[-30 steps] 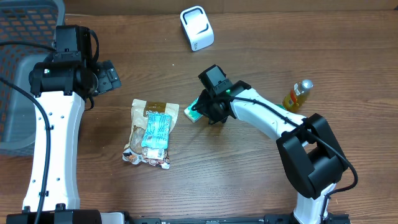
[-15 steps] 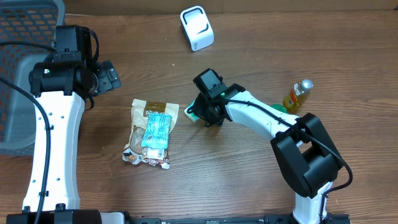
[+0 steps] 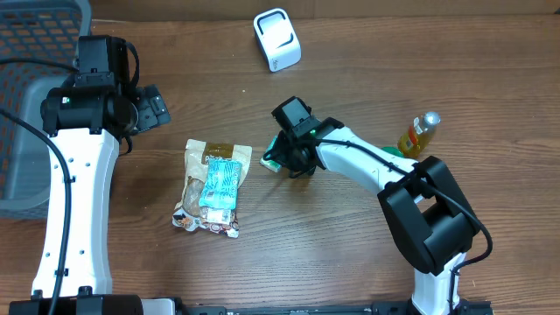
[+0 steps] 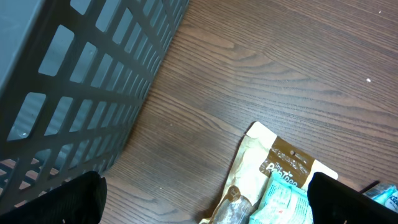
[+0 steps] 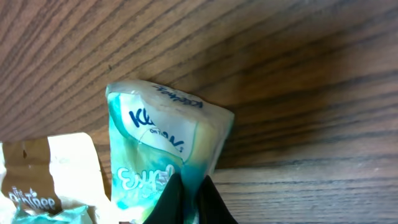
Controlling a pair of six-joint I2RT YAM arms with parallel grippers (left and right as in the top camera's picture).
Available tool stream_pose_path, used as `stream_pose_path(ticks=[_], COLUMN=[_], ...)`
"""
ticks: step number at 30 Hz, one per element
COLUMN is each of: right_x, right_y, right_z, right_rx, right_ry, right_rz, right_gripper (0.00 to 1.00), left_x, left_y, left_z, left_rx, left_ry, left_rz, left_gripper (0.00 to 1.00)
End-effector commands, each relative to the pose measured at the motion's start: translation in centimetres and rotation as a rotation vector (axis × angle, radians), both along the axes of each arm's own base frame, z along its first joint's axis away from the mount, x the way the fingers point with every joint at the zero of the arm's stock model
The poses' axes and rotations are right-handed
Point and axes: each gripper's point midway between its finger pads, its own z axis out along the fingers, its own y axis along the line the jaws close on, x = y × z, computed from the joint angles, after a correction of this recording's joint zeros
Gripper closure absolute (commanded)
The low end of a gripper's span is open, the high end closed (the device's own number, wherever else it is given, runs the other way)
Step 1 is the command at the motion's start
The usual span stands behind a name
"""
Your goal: Scan the item barcode
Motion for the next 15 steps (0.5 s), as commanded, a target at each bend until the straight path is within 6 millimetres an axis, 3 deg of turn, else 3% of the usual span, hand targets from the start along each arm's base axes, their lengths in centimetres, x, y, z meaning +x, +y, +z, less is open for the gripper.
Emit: stream_pose_path(ticks=[1, 8, 10, 15], right_x=[1.0, 0.8, 0.8, 1.0], right_y=[-1.7, -5.7, -7.2, -7.2], right_z=[1.2, 1.7, 1.5, 1.6], right_rx=[-0.021, -0.074, -0.079, -0.057], right_ry=[-0.045, -0.008, 0.021, 0.023], right_rz=[0.121, 0.201, 0.169, 0.162], right_gripper=[0.96, 0.96, 0.86, 0.69], left_x=[0.1, 0.1, 0.1, 0.1], left_y=[0.3, 0.3, 0.3, 0.3], left_z=[0.6, 0.6, 0.6, 0.6], left_rx=[0.018, 0.018, 0.018, 0.018], left_ry=[-0.014, -0.014, -0.014, -0.014], left_rz=[-0.003, -0.003, -0.003, -0.003], left_gripper=[0.01, 0.00, 0.00, 0.01])
